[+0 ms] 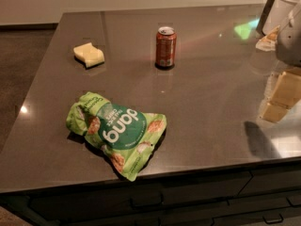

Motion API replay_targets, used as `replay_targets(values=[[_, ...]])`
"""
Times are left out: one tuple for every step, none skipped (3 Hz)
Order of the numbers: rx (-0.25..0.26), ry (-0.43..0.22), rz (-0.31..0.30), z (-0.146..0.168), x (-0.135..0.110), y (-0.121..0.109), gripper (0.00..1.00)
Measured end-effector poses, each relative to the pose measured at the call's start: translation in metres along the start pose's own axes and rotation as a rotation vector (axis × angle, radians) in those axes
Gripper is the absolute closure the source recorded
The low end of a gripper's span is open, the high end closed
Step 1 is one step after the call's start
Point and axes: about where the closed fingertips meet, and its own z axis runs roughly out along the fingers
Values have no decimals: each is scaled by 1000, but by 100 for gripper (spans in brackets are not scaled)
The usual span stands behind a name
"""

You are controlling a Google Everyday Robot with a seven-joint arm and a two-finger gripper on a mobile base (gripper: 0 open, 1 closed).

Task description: Pick green rice chip bag

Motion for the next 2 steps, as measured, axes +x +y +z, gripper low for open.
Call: replay_targets(values=[[3,0,2,-1,-1,-1,0],[-5,-24,23,4,-22,-12,0]])
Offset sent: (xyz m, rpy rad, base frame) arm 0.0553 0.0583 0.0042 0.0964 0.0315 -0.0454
